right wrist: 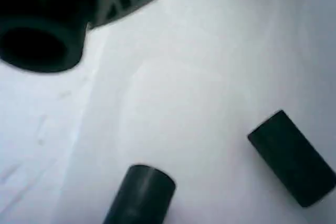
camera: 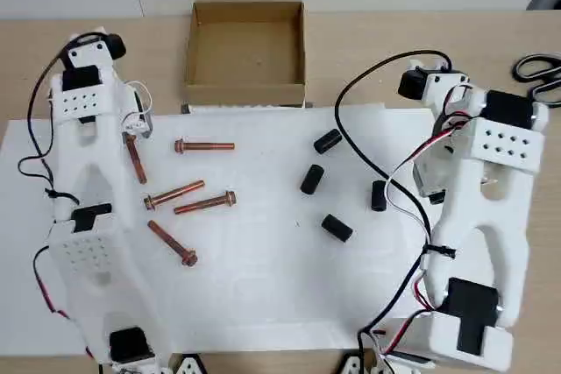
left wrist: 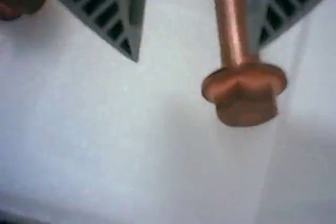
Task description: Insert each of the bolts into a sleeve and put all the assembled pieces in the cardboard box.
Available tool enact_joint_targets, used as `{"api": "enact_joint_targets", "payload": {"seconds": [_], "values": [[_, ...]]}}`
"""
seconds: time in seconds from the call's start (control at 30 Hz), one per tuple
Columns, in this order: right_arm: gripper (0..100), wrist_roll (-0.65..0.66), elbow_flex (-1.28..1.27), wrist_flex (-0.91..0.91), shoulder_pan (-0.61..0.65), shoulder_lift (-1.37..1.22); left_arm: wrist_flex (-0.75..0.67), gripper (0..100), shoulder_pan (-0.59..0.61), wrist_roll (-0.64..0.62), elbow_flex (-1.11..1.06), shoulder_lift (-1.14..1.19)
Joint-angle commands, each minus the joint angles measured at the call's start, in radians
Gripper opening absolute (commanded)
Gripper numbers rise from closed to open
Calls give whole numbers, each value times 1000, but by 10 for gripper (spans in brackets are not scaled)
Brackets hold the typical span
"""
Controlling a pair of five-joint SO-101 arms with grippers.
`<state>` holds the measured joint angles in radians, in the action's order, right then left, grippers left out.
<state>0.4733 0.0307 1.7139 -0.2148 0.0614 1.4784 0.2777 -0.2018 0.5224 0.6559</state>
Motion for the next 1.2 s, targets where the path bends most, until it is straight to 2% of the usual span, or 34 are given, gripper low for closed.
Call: {"api": "enact_joint_targets", "payload": {"seconds": [0.0, 0.67, 0.87, 1.17], "values": [[5, -6, 6, -7, -8, 42, 3, 131, 17, 3, 58, 11], [5, -6, 6, -2, -8, 42, 12, 130, 20, 5, 56, 55], [5, -6, 6, 1, -8, 44, 12, 67, 20, 5, 61, 87], [5, -6, 6, 2, -30, 48, 17, 66, 20, 5, 61, 150]]}}
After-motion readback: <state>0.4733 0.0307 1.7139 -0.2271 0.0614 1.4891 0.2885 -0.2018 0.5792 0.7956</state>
